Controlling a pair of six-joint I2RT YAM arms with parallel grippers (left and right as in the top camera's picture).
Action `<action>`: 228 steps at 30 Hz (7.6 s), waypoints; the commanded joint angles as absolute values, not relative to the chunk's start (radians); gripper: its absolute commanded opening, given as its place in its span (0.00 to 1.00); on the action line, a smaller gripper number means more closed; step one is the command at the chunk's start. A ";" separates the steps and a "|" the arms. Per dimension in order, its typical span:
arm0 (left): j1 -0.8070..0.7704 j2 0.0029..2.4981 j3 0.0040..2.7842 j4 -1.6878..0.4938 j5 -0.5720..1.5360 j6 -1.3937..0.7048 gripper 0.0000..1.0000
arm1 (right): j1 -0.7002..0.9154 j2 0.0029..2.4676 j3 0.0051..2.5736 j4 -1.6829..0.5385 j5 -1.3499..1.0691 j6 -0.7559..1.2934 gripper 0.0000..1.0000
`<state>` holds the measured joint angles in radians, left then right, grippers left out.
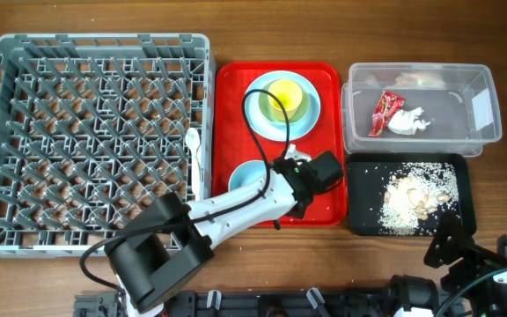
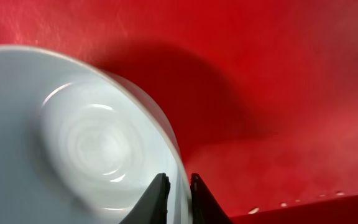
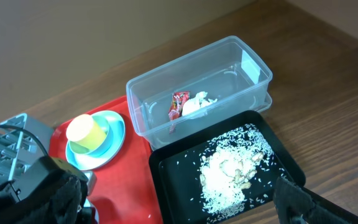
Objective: Sort waste into correct bins and load items into the dishwasher rack
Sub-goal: 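Reach the left gripper to the light-blue bowl on the red tray and grasp it, then lift the bowl with the left gripper and place it upside down in the rack, then release the bowl and move the left gripper to the yellow cup on the plate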
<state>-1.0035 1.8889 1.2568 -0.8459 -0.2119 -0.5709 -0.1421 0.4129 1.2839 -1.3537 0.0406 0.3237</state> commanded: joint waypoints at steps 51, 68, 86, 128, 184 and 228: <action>0.169 2.326 1.877 -0.595 1.576 -0.467 0.04 | -0.144 0.406 1.283 -1.353 0.028 0.317 1.00; 0.217 2.326 1.877 -0.609 1.480 -0.448 0.04 | -0.144 0.406 1.283 -1.353 0.028 0.317 1.00; 0.339 2.260 1.878 -0.820 1.108 -0.348 0.11 | -0.144 0.406 1.283 -1.353 0.028 0.317 1.00; -0.260 2.065 1.792 -0.846 -0.188 -0.373 0.04 | -0.144 0.406 1.283 -1.353 0.028 0.317 1.00; -0.080 2.045 1.794 -0.915 -0.283 -0.475 0.04 | -0.144 0.406 1.283 -1.353 0.028 0.318 1.00; -0.719 2.117 1.793 -0.714 -0.155 -0.344 0.20 | -0.144 0.406 1.283 -1.354 0.028 0.317 1.00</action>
<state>-0.7273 2.0804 1.7958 -0.7166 -0.1318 -0.3561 -0.1421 0.4129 1.2835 -1.3540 0.0406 0.3237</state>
